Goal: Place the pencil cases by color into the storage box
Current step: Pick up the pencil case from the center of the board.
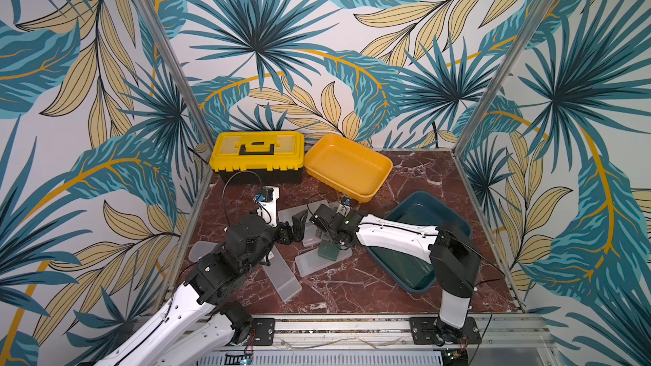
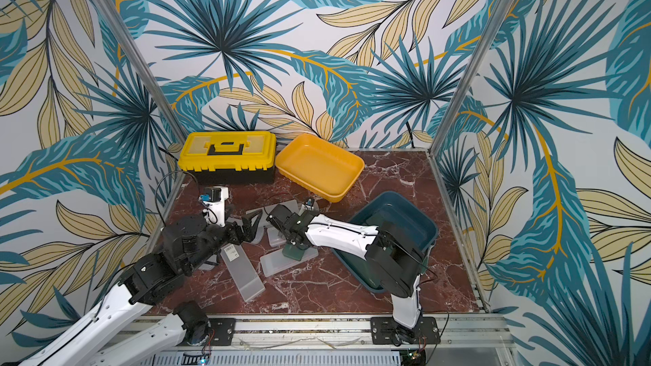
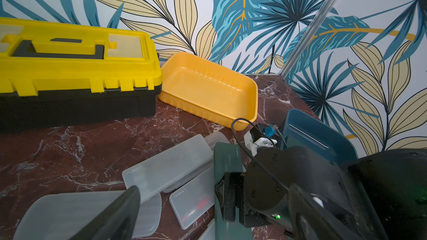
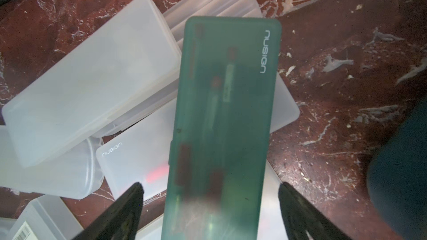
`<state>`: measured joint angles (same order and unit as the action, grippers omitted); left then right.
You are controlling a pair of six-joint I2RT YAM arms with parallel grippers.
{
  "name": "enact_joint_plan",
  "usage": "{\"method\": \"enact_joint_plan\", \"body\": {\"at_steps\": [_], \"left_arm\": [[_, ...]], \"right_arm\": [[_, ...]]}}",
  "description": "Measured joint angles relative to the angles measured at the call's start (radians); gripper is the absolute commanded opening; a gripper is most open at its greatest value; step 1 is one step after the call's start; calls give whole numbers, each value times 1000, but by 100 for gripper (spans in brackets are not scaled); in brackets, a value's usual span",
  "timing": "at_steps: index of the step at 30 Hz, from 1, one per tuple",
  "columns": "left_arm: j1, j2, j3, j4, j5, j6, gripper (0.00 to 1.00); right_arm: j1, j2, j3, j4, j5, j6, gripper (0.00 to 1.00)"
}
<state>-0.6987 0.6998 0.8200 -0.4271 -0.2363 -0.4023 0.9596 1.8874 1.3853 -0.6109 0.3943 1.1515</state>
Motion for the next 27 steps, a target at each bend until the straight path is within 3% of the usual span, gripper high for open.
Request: {"method": "enact_joint_plan", "body": {"at_steps": [16,27], "left_arm": [[0,1,0,12,37,-6,99],[0,-10,-1,12,39,-6,99]], "right_arm": [[-15,55,0,14,-37,0,86],[-18,64,1,24,-44,-2,73]]}}
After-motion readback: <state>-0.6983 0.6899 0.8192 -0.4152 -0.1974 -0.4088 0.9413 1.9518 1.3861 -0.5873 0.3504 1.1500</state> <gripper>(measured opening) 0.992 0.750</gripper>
